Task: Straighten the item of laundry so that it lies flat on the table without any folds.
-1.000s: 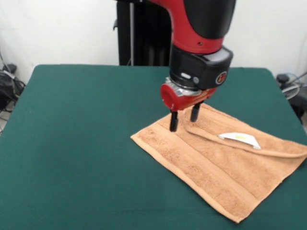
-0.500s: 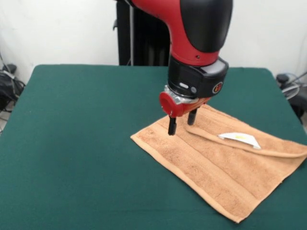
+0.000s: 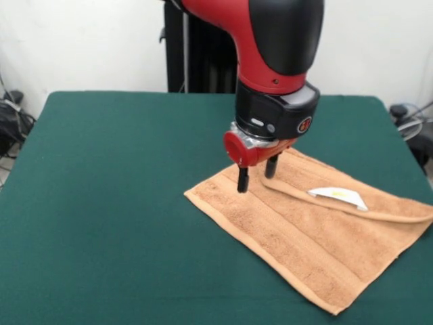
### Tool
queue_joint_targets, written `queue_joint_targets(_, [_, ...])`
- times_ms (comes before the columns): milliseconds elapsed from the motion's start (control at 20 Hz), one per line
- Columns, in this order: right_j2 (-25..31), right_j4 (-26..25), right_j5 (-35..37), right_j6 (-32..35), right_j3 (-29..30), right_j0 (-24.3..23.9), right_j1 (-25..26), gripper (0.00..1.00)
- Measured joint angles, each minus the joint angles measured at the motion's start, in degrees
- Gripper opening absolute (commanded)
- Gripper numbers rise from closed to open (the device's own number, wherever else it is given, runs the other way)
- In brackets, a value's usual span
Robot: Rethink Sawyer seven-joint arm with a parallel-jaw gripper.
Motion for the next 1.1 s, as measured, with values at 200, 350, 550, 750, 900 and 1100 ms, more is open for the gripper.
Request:
queue_joint_targets(200, [0.4, 0.0, -1.2, 0.0, 0.1, 0.1, 0.0, 1.0])
queue_joint_targets(350, [0.6, 0.0, -1.8, 0.0, 0.1, 0.2, 0.1, 1.0])
queue_joint_targets(550, [0.9, 0.0, -2.0, 0.0, 0.1, 0.4, 0.3, 1.0])
queue_joint_targets(750, [1.1, 0.0, -2.0, 0.0, 0.1, 0.5, 0.6, 1.0])
queue_joint_targets(900, [1.4, 0.0, -2.0, 0.0, 0.1, 0.6, 0.7, 1.0])
queue_joint_targets(1100, [1.4, 0.0, -2.0, 0.0, 0.1, 1.0, 1.2, 1.0])
